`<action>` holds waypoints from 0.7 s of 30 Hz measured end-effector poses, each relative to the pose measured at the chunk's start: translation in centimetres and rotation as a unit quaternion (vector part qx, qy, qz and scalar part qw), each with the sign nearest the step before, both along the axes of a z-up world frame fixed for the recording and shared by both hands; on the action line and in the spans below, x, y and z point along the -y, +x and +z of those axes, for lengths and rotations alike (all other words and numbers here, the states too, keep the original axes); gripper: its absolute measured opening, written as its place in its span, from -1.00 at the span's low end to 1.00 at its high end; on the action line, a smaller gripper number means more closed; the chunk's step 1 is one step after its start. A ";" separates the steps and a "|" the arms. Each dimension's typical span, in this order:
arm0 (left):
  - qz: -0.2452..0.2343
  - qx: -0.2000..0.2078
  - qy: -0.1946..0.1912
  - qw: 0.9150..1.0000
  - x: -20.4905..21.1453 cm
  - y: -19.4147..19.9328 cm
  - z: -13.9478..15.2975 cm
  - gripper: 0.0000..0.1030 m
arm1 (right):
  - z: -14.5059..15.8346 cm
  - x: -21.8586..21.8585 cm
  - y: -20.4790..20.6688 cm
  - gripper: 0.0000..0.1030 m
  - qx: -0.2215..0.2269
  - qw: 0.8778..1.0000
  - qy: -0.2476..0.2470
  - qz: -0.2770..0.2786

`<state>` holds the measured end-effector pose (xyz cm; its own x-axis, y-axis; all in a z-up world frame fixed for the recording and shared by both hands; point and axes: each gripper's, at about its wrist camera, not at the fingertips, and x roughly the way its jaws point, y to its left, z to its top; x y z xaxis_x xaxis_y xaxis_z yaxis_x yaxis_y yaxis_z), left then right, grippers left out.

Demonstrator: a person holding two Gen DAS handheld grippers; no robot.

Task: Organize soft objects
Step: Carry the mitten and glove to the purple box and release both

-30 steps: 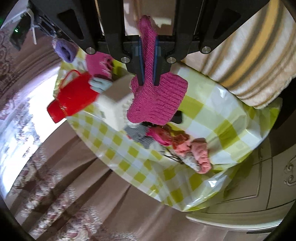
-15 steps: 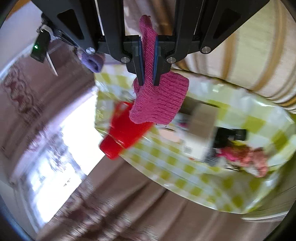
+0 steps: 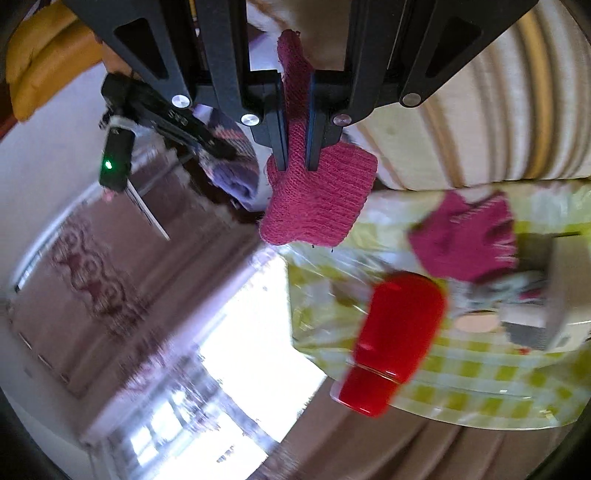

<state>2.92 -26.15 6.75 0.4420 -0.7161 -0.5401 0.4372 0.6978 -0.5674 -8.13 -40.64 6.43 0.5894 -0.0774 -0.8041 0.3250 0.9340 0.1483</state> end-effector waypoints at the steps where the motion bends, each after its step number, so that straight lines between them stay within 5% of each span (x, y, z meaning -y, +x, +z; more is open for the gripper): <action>1: -0.011 0.000 0.001 1.000 0.8 -0.2 0.1 -0.82 | -0.1 0.4 -0.1 -0.61 -0.003 1.000 0.000 -0.009; 6: -0.074 -0.013 0.005 0.997 3.8 -1.5 -0.5 -0.59 | -0.9 2.8 -1.0 -0.48 -0.015 0.998 0.012 -0.058; 8: -0.083 -0.015 0.006 0.996 4.1 -1.8 -0.7 -0.15 | -1.3 3.6 -1.2 -0.25 -0.017 0.997 0.024 -0.078; 10: -0.080 -0.014 0.003 0.997 3.6 -1.9 -0.7 0.03 | -1.5 4.3 -1.4 0.25 -0.015 0.995 0.034 -0.091; 21: -0.019 -0.010 0.011 1.000 -0.9 -0.7 -0.9 0.04 | -1.7 4.2 -1.3 0.33 -0.018 0.994 0.054 -0.093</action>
<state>2.24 -25.29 5.87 0.4039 -0.7201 -0.5642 0.4529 0.6932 -0.5607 -9.38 -44.87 4.71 0.5432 -0.0947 -0.8343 0.4979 0.8364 0.2292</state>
